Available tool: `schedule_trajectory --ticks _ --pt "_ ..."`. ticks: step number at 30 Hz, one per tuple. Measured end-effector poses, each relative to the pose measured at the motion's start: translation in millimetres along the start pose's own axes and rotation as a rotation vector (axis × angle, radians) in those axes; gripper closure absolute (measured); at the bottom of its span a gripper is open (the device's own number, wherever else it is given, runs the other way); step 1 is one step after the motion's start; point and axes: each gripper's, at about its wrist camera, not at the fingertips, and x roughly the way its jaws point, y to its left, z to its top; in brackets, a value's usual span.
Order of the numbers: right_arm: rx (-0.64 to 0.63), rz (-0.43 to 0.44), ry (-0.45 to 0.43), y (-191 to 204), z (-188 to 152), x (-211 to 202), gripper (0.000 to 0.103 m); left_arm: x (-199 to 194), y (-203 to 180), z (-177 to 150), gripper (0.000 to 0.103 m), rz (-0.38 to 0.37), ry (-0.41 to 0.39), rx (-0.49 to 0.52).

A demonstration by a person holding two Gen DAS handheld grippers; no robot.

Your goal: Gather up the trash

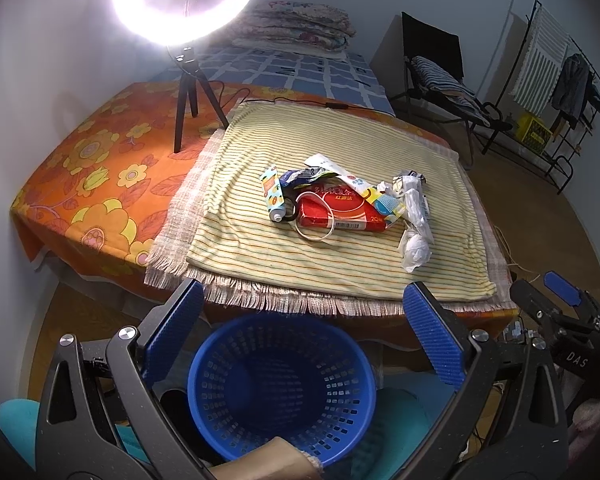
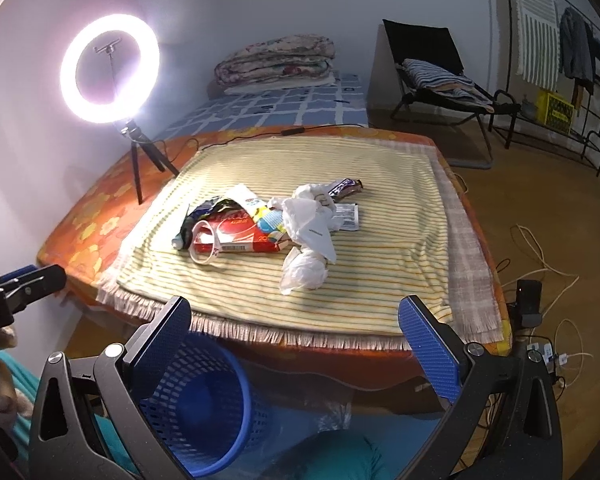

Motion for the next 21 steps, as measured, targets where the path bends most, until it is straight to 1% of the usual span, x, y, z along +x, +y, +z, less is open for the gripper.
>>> schedule_trajectory --ticks 2,6,9,16,21 --pt "0.004 -0.008 0.004 -1 1 1 0.0 0 0 0 0.001 0.0 -0.001 0.001" --pt "0.008 0.006 0.031 -4 2 5 0.0 0 0 0 0.001 0.002 -0.001 0.001" --pt "-0.001 -0.026 0.022 -4 1 3 0.0 0 0 0 0.001 0.002 -0.001 0.002" --pt "0.027 -0.021 0.053 -9 1 9 0.0 1 1 0 0.001 0.002 0.001 0.005" --pt "0.021 -0.016 0.067 -8 0 12 0.0 0 1 1 0.001 0.003 -0.001 0.002"
